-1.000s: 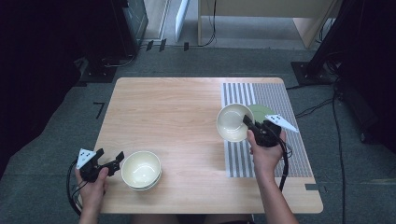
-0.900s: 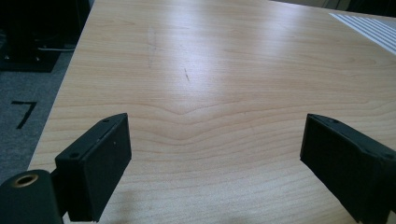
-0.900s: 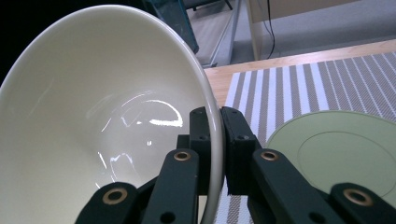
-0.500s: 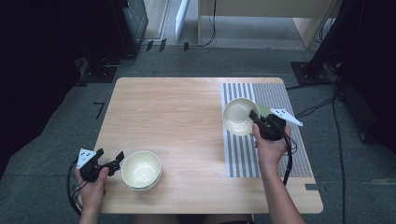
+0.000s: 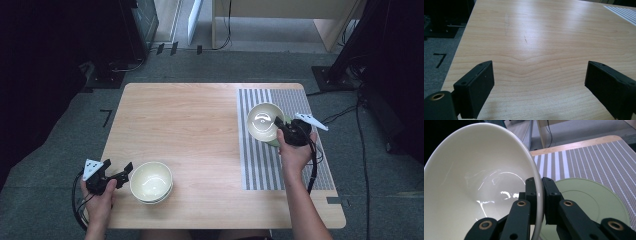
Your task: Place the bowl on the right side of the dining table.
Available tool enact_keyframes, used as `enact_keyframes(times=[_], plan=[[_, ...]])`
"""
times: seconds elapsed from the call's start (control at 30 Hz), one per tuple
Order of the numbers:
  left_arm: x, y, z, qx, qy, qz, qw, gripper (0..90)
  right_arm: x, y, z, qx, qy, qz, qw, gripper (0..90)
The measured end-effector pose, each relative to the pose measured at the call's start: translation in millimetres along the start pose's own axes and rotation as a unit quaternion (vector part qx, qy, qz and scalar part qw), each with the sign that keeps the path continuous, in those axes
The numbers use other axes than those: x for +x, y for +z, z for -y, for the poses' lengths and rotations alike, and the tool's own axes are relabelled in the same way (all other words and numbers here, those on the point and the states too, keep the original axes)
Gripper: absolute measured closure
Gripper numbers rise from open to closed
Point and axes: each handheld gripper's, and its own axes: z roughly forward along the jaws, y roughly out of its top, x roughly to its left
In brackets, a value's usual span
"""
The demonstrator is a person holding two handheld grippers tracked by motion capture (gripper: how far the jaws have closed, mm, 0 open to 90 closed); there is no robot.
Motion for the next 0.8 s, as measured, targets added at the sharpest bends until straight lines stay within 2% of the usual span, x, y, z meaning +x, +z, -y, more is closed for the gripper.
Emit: enact_keyframes(times=[0.33,0.47,0.63,0.73,0.8], plan=[[0.0,0.1,-0.1,0.001,0.001,0.000,1.0000,8.3,-15.0,11.6,-2.9,0.014,0.008,0.027,0.9995,84.7],[0.1,0.2,-0.1,0.001,0.000,0.001,1.0000,8.3,-24.1,16.7,-6.4,0.022,0.011,0.044,0.9987,84.6],[0.2,0.2,-0.2,0.002,0.000,0.001,1.0000,8.3,-34.6,21.0,-10.1,0.029,0.020,0.055,0.9979,84.6],[1.0,0.2,-0.2,0.001,-0.004,0.000,1.0000,8.3,-40.0,24.5,-11.5,0.038,0.021,0.066,0.9969,84.7],[1.7,-0.2,-0.1,-0.001,-0.009,-0.002,1.0000,8.3,-45.0,27.3,-11.5,0.045,0.031,0.068,0.9962,84.7]])
